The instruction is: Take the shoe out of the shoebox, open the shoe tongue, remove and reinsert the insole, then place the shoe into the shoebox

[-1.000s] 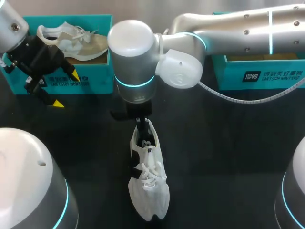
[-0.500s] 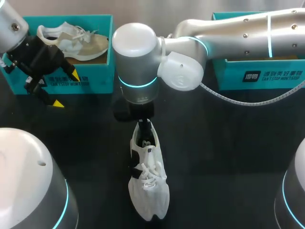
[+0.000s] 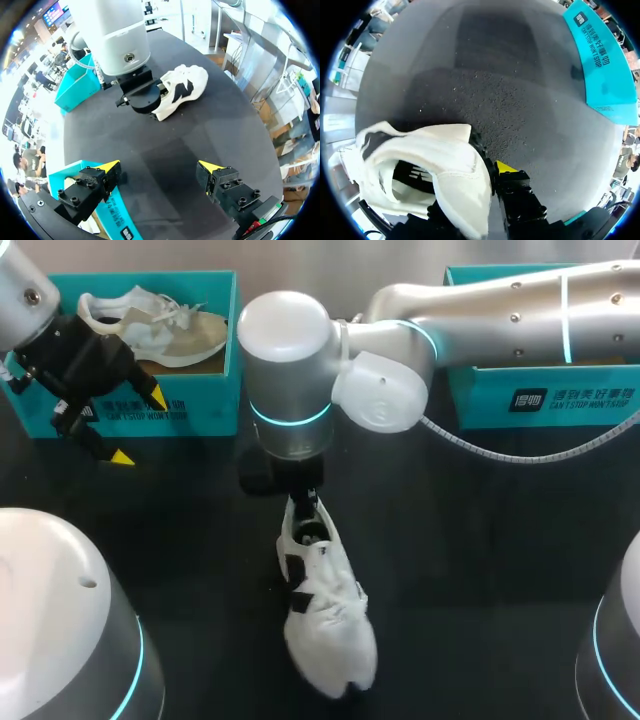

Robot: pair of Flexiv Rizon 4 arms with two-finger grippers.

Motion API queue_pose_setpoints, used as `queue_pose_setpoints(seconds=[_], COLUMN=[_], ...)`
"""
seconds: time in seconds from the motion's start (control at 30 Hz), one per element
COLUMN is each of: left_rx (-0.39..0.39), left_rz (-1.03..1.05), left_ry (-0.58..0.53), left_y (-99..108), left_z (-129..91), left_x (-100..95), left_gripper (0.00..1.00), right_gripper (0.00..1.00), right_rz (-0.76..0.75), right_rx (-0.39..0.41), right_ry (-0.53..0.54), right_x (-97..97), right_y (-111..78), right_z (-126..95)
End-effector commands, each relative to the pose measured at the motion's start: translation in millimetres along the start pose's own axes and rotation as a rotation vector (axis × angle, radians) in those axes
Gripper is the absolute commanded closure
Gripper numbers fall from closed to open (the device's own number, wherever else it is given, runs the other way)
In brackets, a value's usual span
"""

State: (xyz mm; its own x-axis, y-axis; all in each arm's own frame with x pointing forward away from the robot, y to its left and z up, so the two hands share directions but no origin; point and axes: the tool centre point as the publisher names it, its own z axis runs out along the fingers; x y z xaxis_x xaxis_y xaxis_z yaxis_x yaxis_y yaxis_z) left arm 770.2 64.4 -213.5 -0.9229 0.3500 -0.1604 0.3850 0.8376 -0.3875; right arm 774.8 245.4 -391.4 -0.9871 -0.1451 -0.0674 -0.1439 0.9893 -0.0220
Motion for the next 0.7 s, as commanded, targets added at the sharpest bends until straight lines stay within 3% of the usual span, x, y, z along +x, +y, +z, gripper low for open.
queue_pose_setpoints(seconds=[0.03,0.27,0.7], left_rx=[-0.002,-0.002,-0.002], left_rz=[0.0,0.0,0.0], left_ry=[-0.001,-0.001,-0.001], left_y=[0.0,0.0,0.0], left_z=[-0.5,-0.5,-0.5], left_x=[1.0,1.0,1.0], left_gripper=[0.0,0.0,0.0], right_gripper=[1.0,1.0,1.0], right_rz=[0.005,0.012,0.059], right_rx=[0.007,0.02,0.067], right_ry=[-0.013,-0.054,-0.076], right_x=[4.2,0.5,-21.3], right_y=[-2.1,-6.5,-39.0], right_z=[-10.8,-41.0,-107.1])
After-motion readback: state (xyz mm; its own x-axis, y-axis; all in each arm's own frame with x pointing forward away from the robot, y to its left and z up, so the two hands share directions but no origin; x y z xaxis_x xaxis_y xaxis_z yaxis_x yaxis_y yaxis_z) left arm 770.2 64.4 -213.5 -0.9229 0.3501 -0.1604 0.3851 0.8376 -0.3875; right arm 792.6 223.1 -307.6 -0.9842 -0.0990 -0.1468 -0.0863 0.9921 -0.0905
